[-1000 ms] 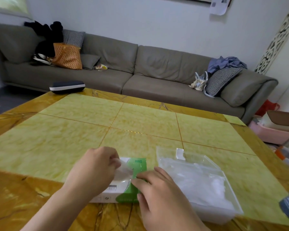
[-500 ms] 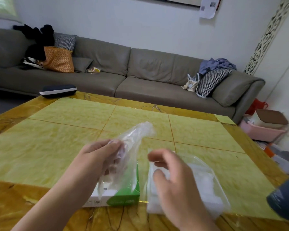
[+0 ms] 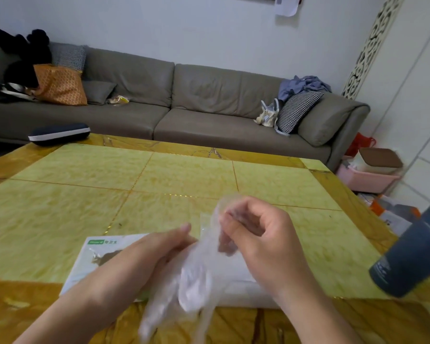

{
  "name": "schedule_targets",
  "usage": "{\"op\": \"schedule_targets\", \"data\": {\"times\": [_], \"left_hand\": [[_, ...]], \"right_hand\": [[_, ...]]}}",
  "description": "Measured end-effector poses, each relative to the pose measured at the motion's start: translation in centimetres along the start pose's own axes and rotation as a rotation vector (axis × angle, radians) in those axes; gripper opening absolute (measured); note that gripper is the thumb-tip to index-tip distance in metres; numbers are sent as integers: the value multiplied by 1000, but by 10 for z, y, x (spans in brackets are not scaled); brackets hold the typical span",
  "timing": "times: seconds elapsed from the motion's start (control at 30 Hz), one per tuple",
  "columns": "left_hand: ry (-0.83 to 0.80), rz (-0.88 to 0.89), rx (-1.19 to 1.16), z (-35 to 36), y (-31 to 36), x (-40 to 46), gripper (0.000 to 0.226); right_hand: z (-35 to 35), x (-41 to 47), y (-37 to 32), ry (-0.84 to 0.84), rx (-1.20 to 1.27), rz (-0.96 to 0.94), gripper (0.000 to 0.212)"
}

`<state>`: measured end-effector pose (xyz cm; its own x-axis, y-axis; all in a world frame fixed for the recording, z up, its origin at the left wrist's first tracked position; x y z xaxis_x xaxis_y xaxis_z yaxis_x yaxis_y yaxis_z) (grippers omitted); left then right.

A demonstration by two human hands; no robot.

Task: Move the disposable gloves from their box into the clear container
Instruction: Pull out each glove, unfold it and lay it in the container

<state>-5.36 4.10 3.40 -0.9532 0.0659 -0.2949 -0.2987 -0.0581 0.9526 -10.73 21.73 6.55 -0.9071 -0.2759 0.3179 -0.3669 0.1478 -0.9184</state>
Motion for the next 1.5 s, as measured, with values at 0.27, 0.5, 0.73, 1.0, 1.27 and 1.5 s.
{"op": "schedule_targets", "data": {"times": [0.27,0.5,0.73,1.0,1.27,1.5], "left_hand": [[-14,227,-15,-3,11,1,84],[349,290,-101,-23,5,6,28],[359,297,-29,-24,8,4,31],[90,209,269,-14,11,-1,21],[356,268,-134,-19,5,14,22],[660,841,562,24,53,-22,5]], "right_hand": [[-8,-1,17,184,-112,245,19],[-6,-2,21,22,19,375,22],[-11,0,18,-31,77,320,32],[-19,1,29,89,265,357,35],[-63,9,41,210,55,330,30],[-93,3,52,327,-196,373,33]]}}
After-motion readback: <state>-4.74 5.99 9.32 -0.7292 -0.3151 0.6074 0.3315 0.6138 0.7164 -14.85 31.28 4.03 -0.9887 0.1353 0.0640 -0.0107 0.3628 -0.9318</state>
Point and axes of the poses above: each hand's wrist, its own x-axis towards the middle knuckle, its own z-axis out of the palm, y = z × x, the point moved 4 cm from there along x, towards the middle knuckle
